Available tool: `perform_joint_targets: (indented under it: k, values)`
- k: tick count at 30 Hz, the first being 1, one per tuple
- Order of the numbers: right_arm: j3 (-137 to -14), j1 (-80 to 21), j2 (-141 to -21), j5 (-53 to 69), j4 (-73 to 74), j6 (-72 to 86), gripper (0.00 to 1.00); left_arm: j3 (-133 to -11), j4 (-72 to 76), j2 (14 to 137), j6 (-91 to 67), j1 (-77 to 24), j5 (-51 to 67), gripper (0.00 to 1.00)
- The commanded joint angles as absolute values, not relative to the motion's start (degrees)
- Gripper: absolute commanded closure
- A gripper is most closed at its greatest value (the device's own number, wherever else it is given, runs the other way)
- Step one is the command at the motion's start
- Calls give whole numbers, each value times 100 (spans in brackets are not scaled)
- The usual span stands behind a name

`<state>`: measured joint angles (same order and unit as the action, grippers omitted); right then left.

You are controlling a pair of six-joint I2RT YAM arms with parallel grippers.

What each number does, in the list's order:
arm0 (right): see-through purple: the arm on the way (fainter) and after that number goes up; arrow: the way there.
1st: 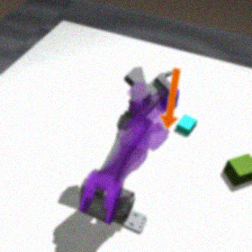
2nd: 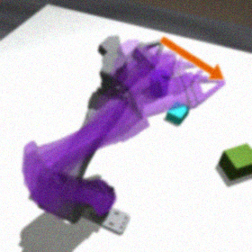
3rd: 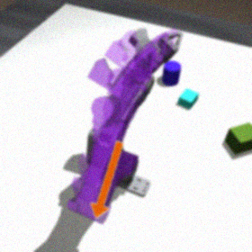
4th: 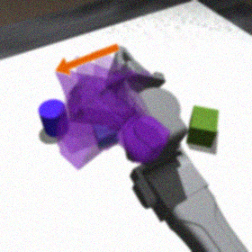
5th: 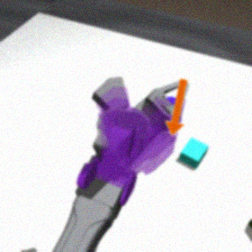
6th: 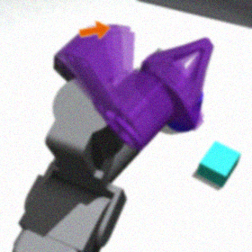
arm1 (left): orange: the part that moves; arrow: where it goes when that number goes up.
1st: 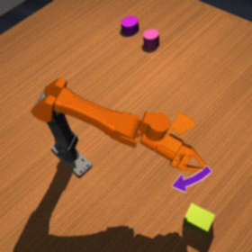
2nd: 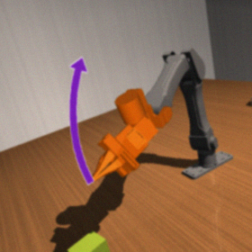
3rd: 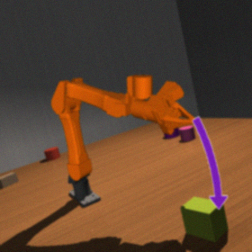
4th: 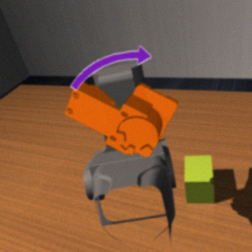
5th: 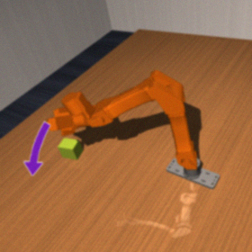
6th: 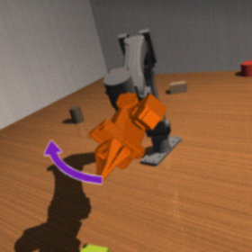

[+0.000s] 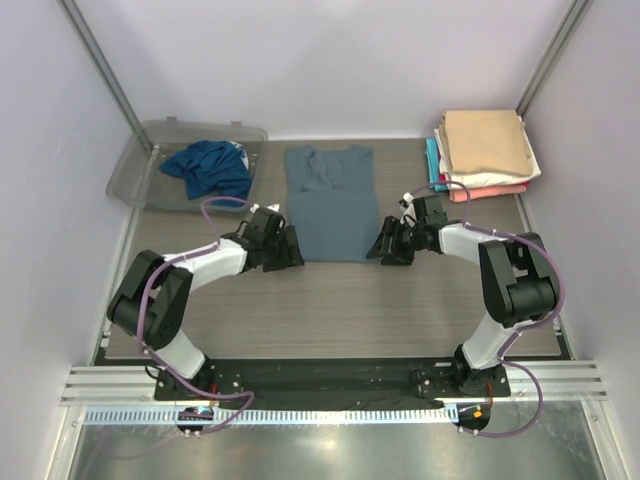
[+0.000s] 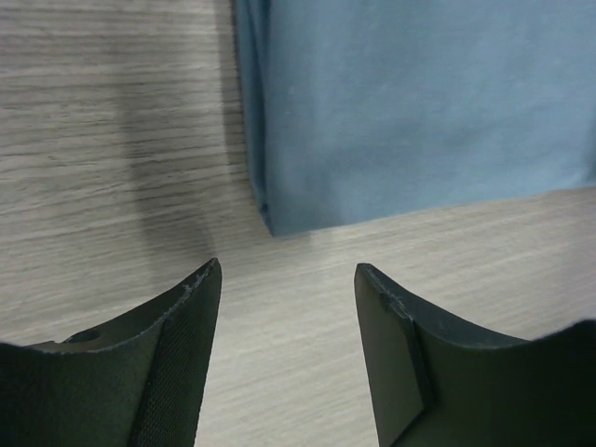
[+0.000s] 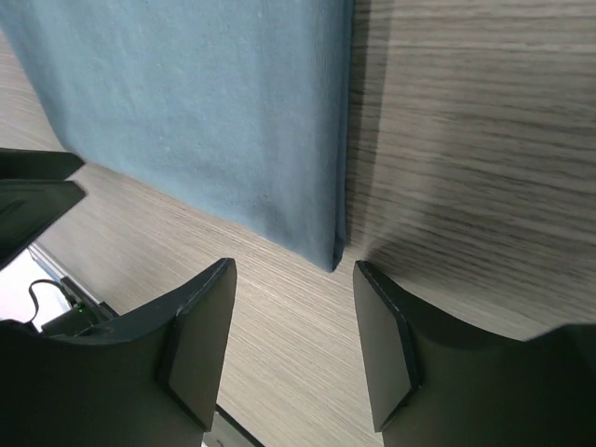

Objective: Fold and stack the t-shirts
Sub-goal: Fold the tshirt

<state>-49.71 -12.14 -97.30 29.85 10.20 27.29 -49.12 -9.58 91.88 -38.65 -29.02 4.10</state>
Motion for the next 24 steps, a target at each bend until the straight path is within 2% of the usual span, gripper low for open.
perform_joint_targets:
  k: [1, 18, 22, 24]
  values:
    - [-4957, -1195, -9870, 2953, 774, 2690, 41, -4799, -405, 9368, -3902, -2892, 325, 40]
    - [-4931, -1204, -10090, 2971, 782, 2619, 56, -4491, -26, 9729, -4017, -2795, 35, 60]
    - [-4957, -1195, -10160, 2962, 765, 2619, 65, -4500, 141, 9817, -4025, -2795, 44, 78]
    - [-4975, -1204, -10213, 2962, 756, 2628, 72, -4535, 184, 9852, -4025, -2795, 44, 83]
